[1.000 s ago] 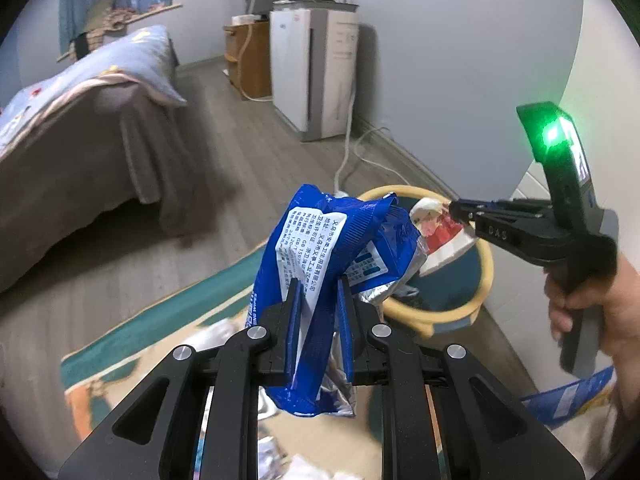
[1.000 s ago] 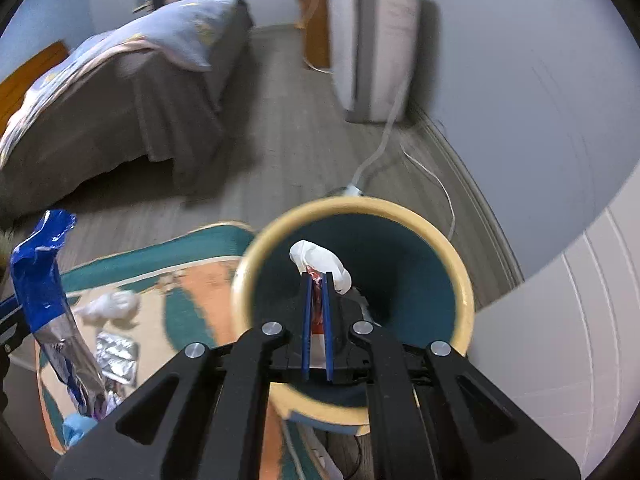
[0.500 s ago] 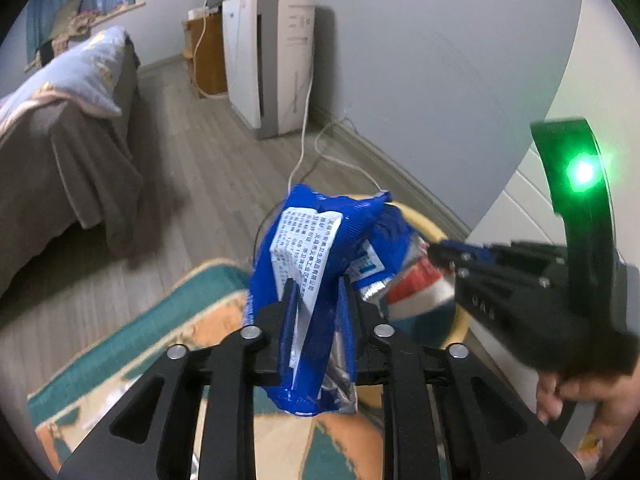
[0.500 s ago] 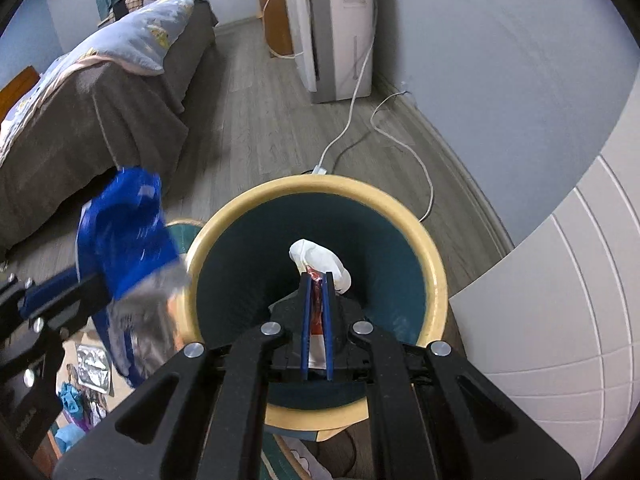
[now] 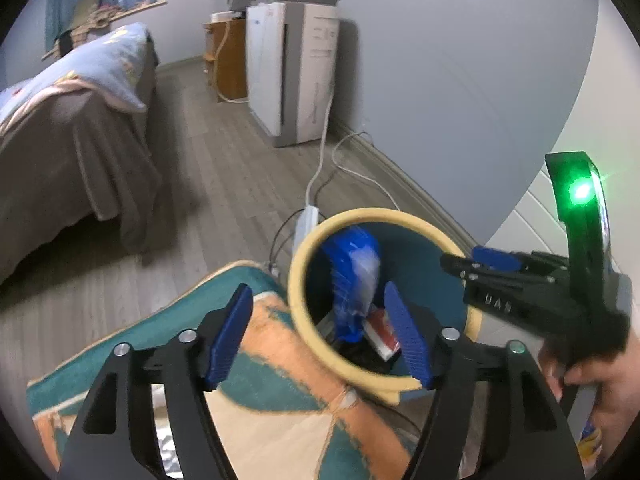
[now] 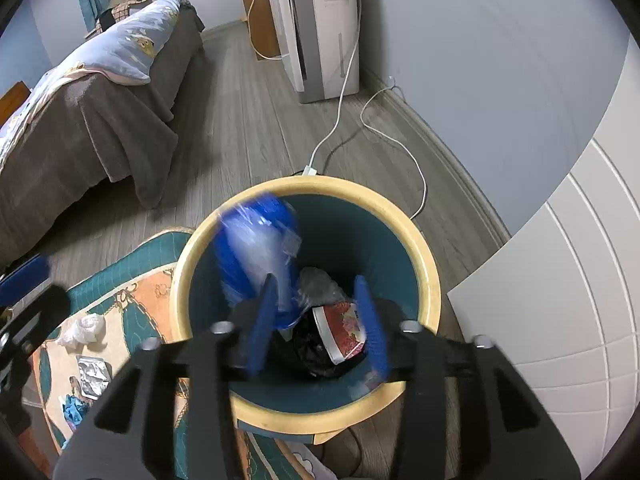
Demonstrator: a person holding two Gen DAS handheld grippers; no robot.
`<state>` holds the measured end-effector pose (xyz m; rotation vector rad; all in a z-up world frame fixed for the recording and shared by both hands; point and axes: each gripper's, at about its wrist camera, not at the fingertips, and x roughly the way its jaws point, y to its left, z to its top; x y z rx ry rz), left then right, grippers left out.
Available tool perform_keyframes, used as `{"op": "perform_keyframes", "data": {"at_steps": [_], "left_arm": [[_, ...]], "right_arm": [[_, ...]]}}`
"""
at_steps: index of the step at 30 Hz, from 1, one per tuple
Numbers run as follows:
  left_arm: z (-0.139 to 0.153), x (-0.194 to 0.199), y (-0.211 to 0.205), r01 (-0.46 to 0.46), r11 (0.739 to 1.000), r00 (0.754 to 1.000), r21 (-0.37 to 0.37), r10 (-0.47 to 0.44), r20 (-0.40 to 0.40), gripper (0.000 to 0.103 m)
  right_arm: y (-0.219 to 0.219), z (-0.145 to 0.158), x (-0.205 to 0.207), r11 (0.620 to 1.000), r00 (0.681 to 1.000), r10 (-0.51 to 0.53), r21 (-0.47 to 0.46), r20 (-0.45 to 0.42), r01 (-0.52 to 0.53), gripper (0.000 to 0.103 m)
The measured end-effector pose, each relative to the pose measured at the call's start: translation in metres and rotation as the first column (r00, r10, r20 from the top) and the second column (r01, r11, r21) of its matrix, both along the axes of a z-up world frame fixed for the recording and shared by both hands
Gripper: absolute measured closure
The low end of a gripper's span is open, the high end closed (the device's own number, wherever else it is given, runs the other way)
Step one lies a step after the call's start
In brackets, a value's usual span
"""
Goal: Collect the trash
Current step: 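Carry both items over the wastebasket and open both tools to drop them, then grasp the blue face mask with the left tool while the right tool grasps the white tissue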
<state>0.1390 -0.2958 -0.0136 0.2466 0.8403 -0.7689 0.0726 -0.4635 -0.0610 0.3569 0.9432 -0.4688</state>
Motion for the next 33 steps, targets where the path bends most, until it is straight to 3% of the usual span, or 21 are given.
{"op": "perform_keyframes", "data": {"at_steps": [5, 7, 10, 14, 21, 33], "left_arm": [[0.01, -0.001, 0.059, -0.092, 0.996, 0.996, 0.004, 0.092, 0.008, 0.015], [0.013, -0.001, 0.081, -0.141, 0.99, 0.99, 0.009, 0.141, 0.014, 0.01], [0.022, -0.004, 0.119, -0.217, 0.976, 0.976, 0.022, 0.216, 0.035, 0.008], [0.036, -0.015, 0.168, -0.285, 0.957, 0.957, 0.045, 0.282, 0.075, 0.006], [0.05, -0.046, 0.233, -0.349, 0.935, 0.934, 0.059, 0.341, 0.107, 0.006], [0.005, -0.088, 0.282, -0.413, 0.908, 0.911, 0.073, 0.411, 0.047, 0.006]], "right_arm": [[0.01, 0.005, 0.003, 0.999, 0.999, 0.032, -0.018, 0.01, -0.032, 0.014], [0.02, 0.011, 0.004, 0.997, 0.998, 0.06, -0.05, 0.021, -0.059, 0.005], [0.038, 0.017, 0.004, 0.989, 0.995, 0.096, -0.113, 0.006, -0.094, 0.006], [0.068, 0.025, 0.002, 0.98, 0.988, 0.155, -0.126, 0.006, -0.153, 0.006], [0.129, 0.039, 0.001, 0.953, 0.969, 0.245, -0.182, -0.004, -0.242, 0.006], [0.217, 0.022, -0.013, 0.907, 0.931, 0.361, -0.209, -0.058, -0.365, 0.006]]}}
